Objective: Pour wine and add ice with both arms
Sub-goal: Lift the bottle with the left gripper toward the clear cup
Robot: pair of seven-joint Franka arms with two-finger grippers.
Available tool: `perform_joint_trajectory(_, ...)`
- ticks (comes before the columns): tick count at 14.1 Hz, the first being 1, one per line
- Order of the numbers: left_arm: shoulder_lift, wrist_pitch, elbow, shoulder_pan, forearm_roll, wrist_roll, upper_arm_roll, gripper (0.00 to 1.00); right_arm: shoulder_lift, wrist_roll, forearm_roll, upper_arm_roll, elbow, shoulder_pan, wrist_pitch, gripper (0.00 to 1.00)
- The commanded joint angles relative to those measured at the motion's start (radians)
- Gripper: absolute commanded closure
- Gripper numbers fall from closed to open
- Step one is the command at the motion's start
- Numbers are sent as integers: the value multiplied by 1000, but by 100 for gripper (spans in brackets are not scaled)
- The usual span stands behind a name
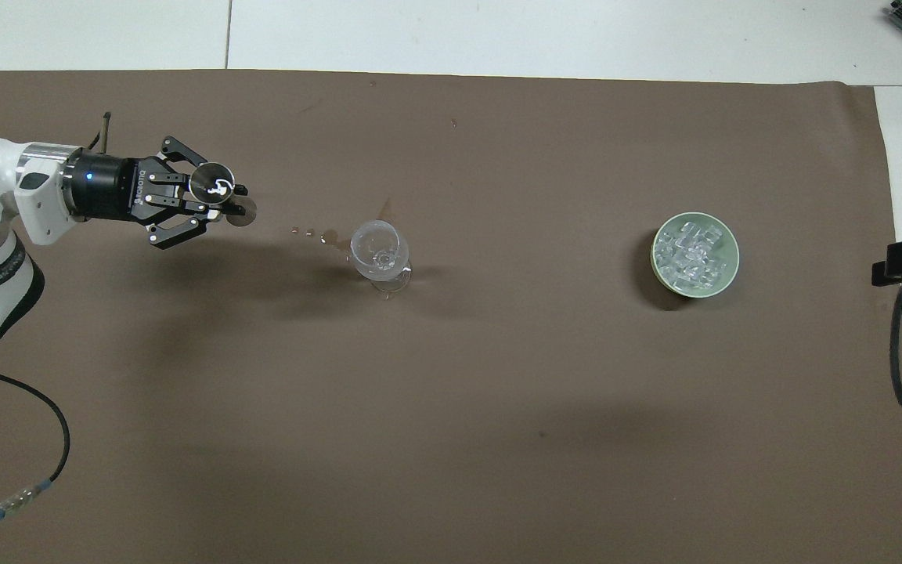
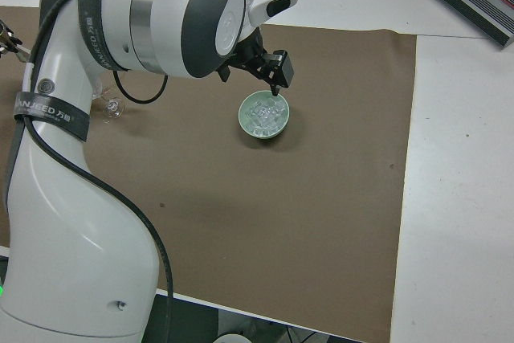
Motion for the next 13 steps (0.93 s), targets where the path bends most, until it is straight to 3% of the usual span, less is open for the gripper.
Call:
perform_joint_trajectory(1, -21, 33, -30, -41, -38, -3, 16, 97, -25, -13, 28, 8, -30, -14, 14, 0)
perform_joint_trajectory(9, -33, 77, -36, -112, -35, -9, 19, 98, -25, -13, 28, 6, -30, -14, 14, 0)
perform_joint_trajectory(13, -107, 106, -120, -112, -34, -9, 21, 98, -25, -13, 28, 8, -30, -14, 14, 0)
